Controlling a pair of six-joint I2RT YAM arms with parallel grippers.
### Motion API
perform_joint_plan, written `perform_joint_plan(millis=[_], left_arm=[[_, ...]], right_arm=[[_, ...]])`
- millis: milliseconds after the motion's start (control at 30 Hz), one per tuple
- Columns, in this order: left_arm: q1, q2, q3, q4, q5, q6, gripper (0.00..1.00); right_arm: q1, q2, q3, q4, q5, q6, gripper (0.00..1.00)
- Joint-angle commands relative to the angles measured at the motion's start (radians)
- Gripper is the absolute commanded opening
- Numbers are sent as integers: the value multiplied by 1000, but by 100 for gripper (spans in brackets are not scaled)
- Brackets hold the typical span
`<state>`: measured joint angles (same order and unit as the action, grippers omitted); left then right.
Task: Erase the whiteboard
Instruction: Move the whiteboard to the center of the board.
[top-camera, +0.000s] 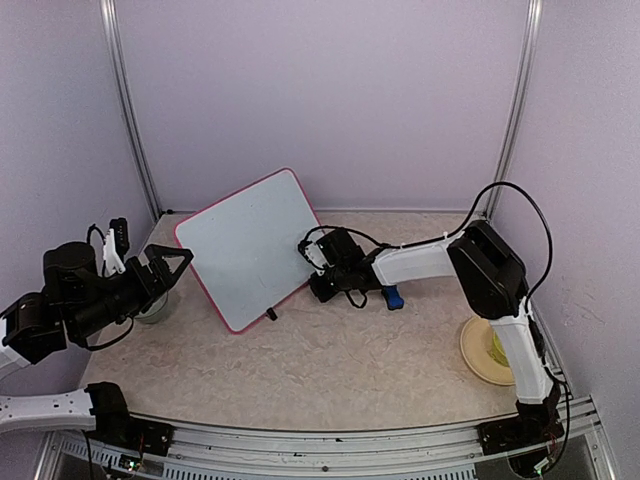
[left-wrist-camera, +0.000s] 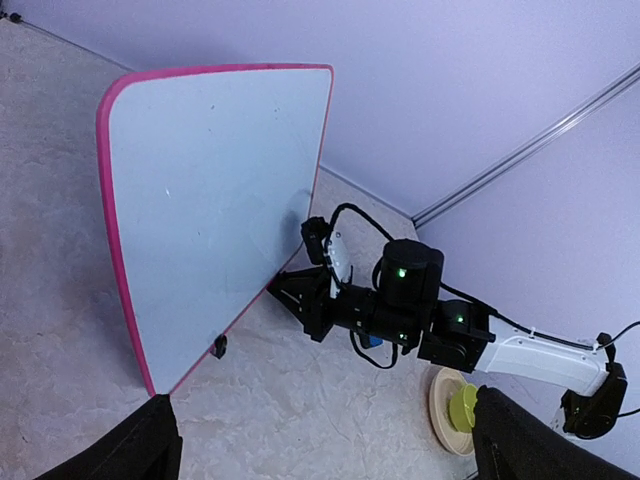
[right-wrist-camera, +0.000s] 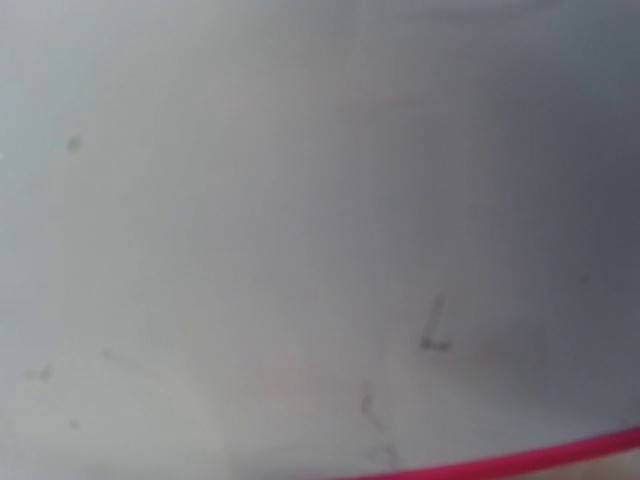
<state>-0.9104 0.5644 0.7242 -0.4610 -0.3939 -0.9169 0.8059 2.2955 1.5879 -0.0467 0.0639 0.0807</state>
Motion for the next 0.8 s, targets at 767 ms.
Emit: perform_joint_plan(millis=[767], left_arm=[[-13,-32,-36,-23,-27,-17,99]], right_arm=[[-10,176,306,-155,290,218,23]])
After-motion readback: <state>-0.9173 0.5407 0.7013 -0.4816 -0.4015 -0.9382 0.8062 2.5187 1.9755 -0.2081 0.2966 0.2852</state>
